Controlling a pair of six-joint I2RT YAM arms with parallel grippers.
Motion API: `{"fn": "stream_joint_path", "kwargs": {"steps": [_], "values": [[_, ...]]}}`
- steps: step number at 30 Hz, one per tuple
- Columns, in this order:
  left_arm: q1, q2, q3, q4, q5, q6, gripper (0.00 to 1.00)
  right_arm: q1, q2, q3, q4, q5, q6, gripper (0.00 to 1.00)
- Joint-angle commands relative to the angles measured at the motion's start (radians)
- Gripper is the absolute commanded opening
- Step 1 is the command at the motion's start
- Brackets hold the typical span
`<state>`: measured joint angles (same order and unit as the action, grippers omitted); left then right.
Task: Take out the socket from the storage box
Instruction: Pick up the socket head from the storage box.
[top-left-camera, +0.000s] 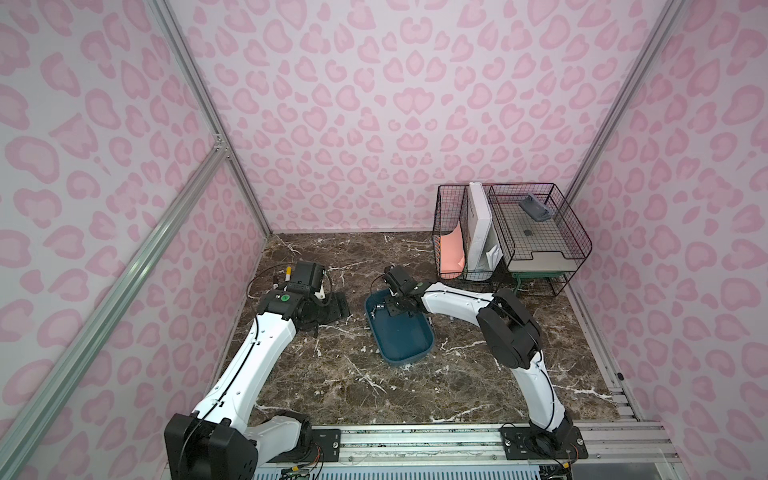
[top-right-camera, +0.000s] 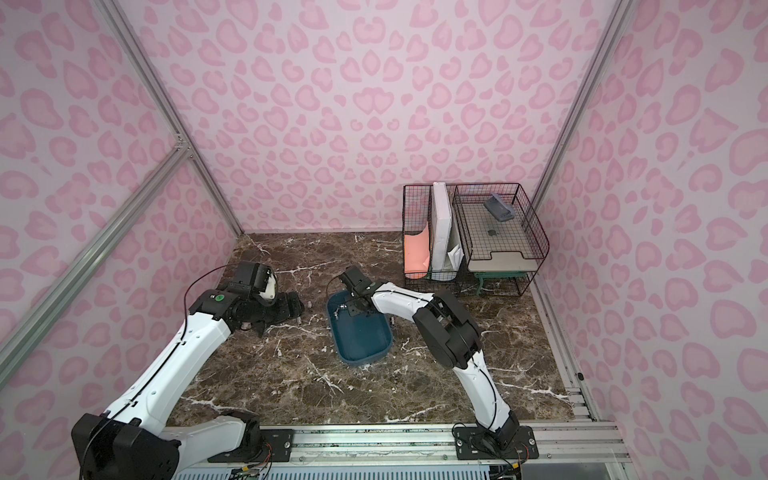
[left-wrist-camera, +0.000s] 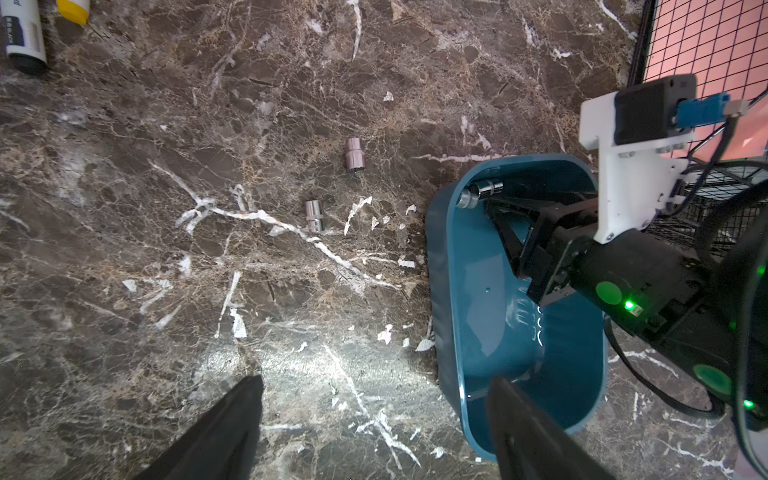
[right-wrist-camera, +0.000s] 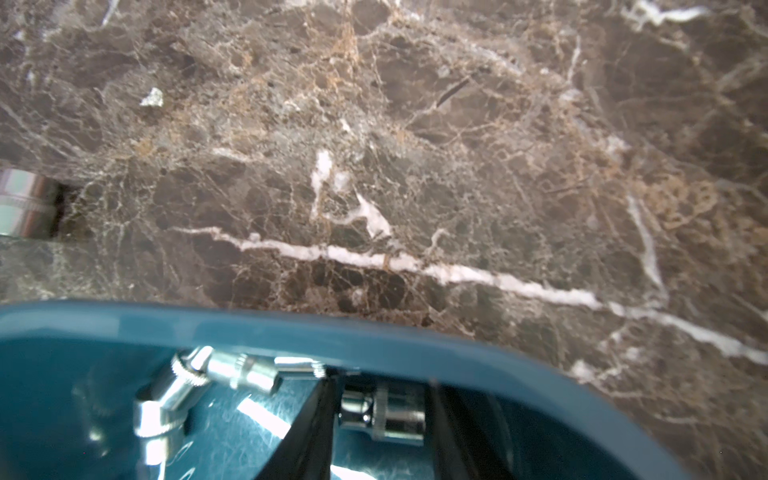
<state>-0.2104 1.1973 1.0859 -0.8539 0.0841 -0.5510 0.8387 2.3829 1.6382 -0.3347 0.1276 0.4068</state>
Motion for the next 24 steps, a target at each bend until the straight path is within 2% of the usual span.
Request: {"fn": "stream_joint_path", "kwargs": {"steps": [1,5,11,24], "values": [[0.001,-0.001,0.002,0.003,-0.007,0.002,0.88,0.000,0.007,0.011,0.009,0.001,-0.002,0.35],[0.001,0.001,0.002,0.003,-0.007,0.000,0.88,0.001,0.004,0.008,0.008,0.001,-0.004,0.28],[0.001,-0.005,0.002,0.004,0.000,-0.003,0.88,0.003,-0.043,-0.013,-0.004,0.007,-0.001,0.24],[-0.022,-0.029,0.009,0.026,0.036,-0.007,0.89,-0.019,-0.394,-0.267,0.040,0.062,0.022,0.25]]}}
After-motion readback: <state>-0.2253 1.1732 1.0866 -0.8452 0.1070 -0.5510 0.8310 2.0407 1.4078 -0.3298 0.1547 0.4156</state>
